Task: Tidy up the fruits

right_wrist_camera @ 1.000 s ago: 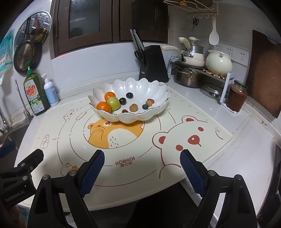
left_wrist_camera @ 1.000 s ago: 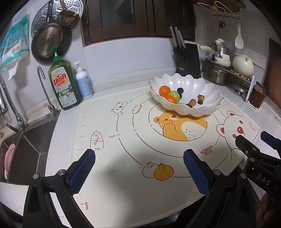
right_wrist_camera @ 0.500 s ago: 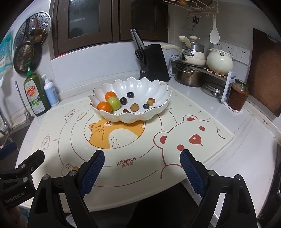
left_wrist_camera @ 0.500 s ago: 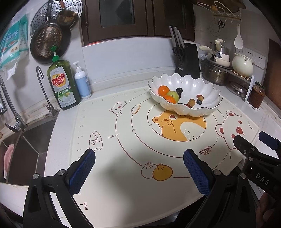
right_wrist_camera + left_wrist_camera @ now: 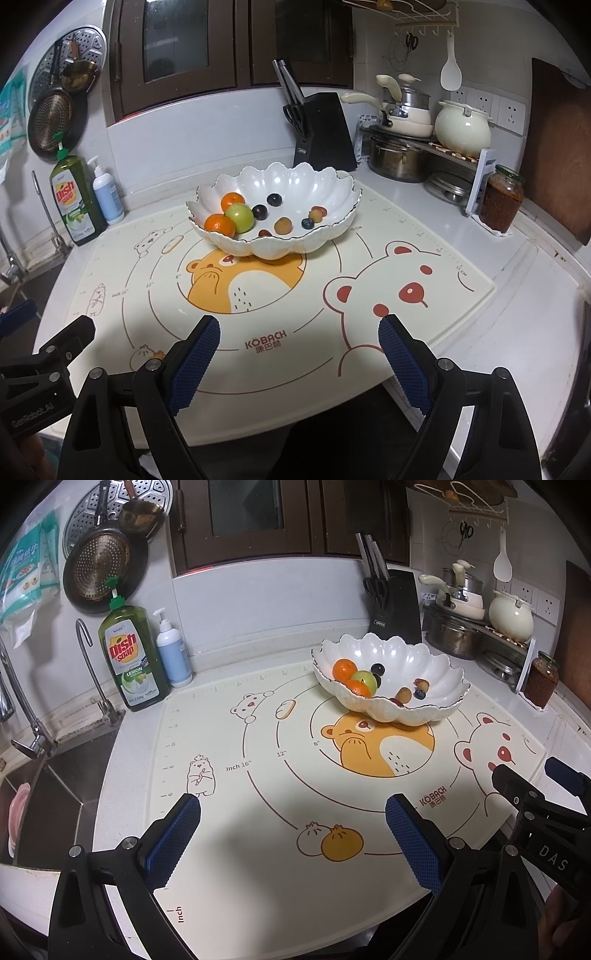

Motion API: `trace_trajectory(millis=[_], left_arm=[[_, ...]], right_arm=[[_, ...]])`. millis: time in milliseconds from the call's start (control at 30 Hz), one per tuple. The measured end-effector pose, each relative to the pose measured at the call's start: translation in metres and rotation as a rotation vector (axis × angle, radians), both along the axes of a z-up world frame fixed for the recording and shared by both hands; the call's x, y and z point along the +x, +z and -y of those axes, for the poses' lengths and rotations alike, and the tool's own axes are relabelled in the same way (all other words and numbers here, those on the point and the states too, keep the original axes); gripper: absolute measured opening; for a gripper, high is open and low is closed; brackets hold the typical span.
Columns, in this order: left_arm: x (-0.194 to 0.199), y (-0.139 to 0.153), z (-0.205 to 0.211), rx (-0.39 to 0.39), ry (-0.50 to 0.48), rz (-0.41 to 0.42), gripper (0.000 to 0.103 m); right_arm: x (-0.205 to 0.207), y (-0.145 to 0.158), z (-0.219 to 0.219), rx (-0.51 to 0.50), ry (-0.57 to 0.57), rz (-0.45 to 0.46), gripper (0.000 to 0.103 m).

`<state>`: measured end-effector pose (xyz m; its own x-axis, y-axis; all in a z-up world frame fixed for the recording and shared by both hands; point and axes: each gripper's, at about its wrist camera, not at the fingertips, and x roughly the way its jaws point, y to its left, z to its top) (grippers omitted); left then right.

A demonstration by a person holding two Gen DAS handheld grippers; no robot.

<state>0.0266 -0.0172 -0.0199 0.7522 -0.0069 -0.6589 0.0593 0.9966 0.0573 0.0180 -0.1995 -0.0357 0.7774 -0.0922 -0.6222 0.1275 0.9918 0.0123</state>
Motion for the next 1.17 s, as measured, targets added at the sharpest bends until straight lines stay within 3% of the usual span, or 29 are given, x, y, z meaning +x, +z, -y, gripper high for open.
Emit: trace_trajectory(millis=[1167], left_arm=[[0.0057,-0.0057,0.0090,-0.010,-0.012,-0.015,0.102]], right_arm=[[0.0009,-0.0042,0.0089,0.008,-0.020,0.001,0.088]])
